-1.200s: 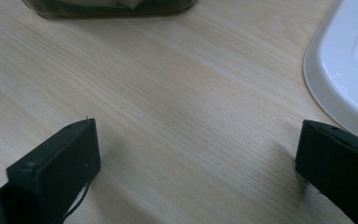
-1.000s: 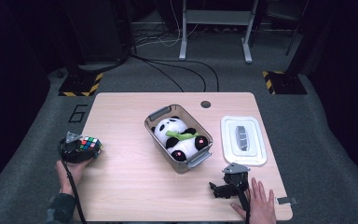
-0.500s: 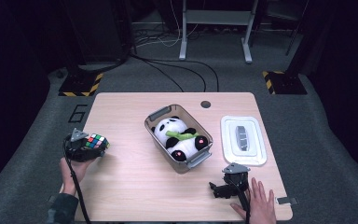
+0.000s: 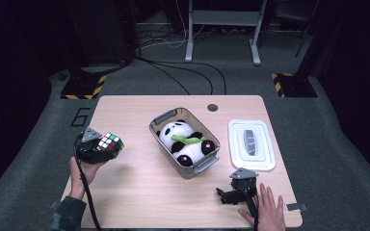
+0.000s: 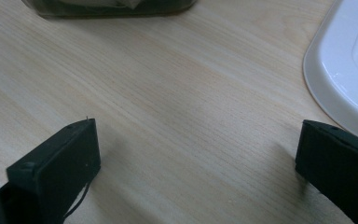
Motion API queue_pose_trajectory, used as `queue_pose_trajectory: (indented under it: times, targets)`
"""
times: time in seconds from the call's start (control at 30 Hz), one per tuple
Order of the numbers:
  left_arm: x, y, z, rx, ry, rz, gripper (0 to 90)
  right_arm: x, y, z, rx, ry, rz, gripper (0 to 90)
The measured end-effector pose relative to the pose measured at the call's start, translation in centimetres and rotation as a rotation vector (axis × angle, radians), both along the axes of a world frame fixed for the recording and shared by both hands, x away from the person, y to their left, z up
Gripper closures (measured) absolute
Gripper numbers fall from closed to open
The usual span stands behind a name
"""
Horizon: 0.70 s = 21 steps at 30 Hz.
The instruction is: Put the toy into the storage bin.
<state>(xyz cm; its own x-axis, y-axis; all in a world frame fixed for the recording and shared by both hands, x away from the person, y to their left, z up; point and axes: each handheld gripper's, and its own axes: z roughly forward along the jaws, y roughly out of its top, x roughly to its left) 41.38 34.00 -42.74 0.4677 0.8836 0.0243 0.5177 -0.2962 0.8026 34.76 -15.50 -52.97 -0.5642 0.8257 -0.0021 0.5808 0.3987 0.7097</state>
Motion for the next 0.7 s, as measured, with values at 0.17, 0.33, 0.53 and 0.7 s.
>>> queue_pose_trajectory:
  times: [0.17,0.33,0.53,0.7]
  targets:
    - [-0.2,-0.7,0.7,-0.001,-0.009,-0.025,33.8,0.0,0.0,0.0,-0.001,-0.001,0.000,0.0]
    - [-0.2,-1.5,1.5,-0.005,-0.016,-0.056,33.8,0.0,0.0,0.0,0.000,0.000,0.000,0.0]
    - [-0.3,-2.7,2.7,-0.004,-0.036,-0.090,33.8,0.0,0.0,0.0,0.000,0.000,0.000,0.0]
    - [-0.4,-3.8,3.6,0.001,-0.055,-0.116,33.8,0.0,0.0,0.0,-0.001,0.000,0.000,0.0]
